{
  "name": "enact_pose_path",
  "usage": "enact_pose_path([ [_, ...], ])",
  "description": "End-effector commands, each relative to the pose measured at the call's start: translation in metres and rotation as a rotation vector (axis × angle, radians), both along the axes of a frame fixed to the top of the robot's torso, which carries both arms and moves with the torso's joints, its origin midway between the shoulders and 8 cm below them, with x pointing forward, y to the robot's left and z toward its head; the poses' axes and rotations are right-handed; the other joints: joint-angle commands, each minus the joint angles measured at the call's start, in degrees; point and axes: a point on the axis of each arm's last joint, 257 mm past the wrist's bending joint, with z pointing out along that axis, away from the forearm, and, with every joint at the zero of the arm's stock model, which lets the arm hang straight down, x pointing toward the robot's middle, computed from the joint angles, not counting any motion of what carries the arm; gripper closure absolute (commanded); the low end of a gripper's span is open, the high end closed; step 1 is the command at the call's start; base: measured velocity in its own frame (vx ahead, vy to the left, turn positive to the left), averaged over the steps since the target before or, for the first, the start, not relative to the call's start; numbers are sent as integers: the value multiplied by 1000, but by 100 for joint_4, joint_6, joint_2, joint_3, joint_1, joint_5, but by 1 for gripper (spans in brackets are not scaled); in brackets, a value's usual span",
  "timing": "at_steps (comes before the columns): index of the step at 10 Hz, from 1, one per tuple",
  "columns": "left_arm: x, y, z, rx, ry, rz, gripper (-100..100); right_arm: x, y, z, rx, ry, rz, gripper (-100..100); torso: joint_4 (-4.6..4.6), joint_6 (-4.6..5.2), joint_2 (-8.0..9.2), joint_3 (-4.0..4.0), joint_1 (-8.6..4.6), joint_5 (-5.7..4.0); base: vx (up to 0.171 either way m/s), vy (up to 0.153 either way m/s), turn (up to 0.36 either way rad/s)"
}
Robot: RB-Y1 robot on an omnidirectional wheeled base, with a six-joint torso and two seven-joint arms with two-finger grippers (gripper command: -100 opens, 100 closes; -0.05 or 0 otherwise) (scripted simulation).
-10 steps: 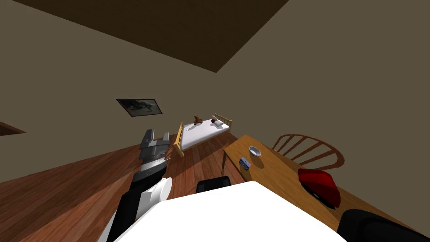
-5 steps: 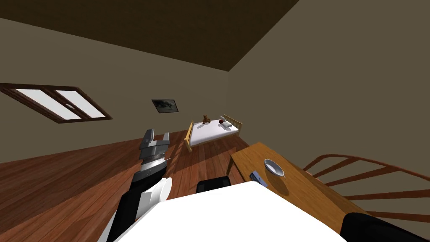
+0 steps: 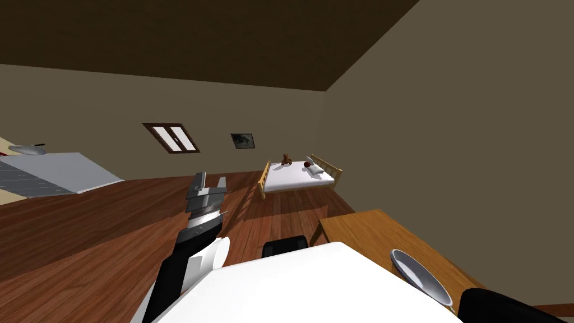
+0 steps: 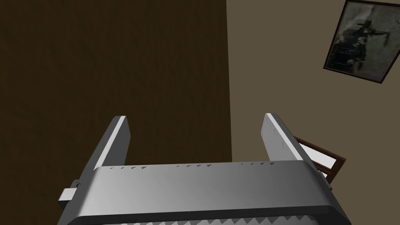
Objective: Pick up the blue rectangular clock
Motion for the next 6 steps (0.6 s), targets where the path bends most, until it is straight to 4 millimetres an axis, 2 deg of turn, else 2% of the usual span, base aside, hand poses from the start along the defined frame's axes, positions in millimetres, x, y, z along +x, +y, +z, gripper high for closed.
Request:
enact_pose_path([
  [1, 0, 0, 0, 0, 0, 0, 0, -16, -3, 2, 5, 43, 39, -100, 0, 0, 0, 0, 0, 0, 141, -46, 330],
  [6, 0, 0, 0, 0, 0, 0, 0, -42, -1, 9, 50, 119, 136, -100, 2, 2, 5, 3, 26, 5, 113, -11, 280],
])
